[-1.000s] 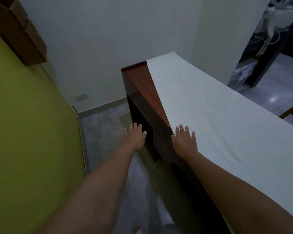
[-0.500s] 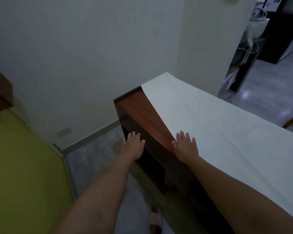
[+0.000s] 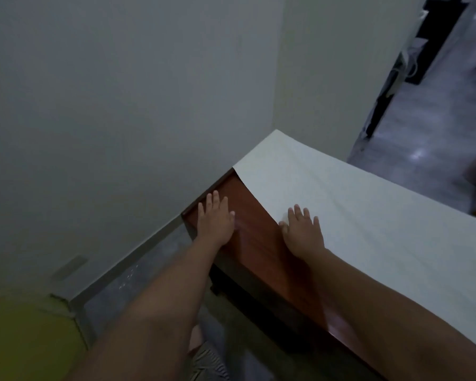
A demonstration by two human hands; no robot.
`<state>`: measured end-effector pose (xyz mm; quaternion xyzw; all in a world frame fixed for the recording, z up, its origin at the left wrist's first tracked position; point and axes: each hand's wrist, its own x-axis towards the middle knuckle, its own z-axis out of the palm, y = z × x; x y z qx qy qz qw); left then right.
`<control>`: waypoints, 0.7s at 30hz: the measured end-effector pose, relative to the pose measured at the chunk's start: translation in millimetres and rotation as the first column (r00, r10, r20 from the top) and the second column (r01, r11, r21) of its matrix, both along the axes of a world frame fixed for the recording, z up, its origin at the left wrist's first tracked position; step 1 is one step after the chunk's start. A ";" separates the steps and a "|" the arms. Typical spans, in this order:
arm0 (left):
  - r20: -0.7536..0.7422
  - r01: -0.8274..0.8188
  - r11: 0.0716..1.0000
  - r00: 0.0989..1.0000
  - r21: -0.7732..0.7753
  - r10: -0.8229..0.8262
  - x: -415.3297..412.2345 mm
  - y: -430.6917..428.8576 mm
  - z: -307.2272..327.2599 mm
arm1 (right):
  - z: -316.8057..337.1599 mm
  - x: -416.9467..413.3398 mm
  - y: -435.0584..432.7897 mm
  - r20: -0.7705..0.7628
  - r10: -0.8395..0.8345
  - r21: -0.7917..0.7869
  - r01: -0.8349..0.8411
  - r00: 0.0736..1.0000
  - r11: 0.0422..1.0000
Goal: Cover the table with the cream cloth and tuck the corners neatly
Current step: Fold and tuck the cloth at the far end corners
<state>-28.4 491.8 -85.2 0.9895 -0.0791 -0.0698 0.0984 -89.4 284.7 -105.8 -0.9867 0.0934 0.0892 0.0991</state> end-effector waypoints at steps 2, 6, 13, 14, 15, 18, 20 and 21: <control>-0.005 0.082 0.997 0.997 0.005 -0.082 43.1 1.5 -6.8 | -6.5 31.3 13.1 0.004 -0.065 0.016 0.065 0.998 0.998; 0.014 0.215 0.976 0.977 -0.019 -0.215 125.8 2.4 -21.9 | -15.3 88.7 31.0 0.000 -0.288 0.078 0.287 0.958 0.955; -0.140 0.350 0.906 0.911 -0.236 -0.388 214.9 -18.3 -40.1 | -31.9 138.9 41.1 -0.040 -0.497 0.048 0.498 0.867 0.866; -0.159 0.341 0.890 0.903 -0.301 -0.400 222.7 -24.5 -41.3 | -35.6 137.4 45.1 -0.029 -0.507 0.044 0.508 0.862 0.860; -0.175 0.324 0.876 0.898 -0.358 -0.404 228.1 -30.6 -41.5 | -38.9 134.8 49.1 -0.012 -0.514 0.041 0.514 0.858 0.857; -0.207 0.294 0.826 0.878 -0.480 -0.432 229.9 -40.1 -38.9 | -44.5 129.6 56.1 0.023 -0.527 0.025 0.527 0.849 0.850; -0.195 0.298 0.804 0.872 -0.514 -0.448 227.1 -34.3 -40.2 | -45.4 126.9 62.4 0.033 -0.539 0.016 0.539 0.842 0.842; -0.182 0.289 0.803 0.882 -0.522 -0.436 226.2 -29.6 -41.2 | -46.2 124.8 63.9 0.039 -0.536 0.011 0.536 0.843 0.844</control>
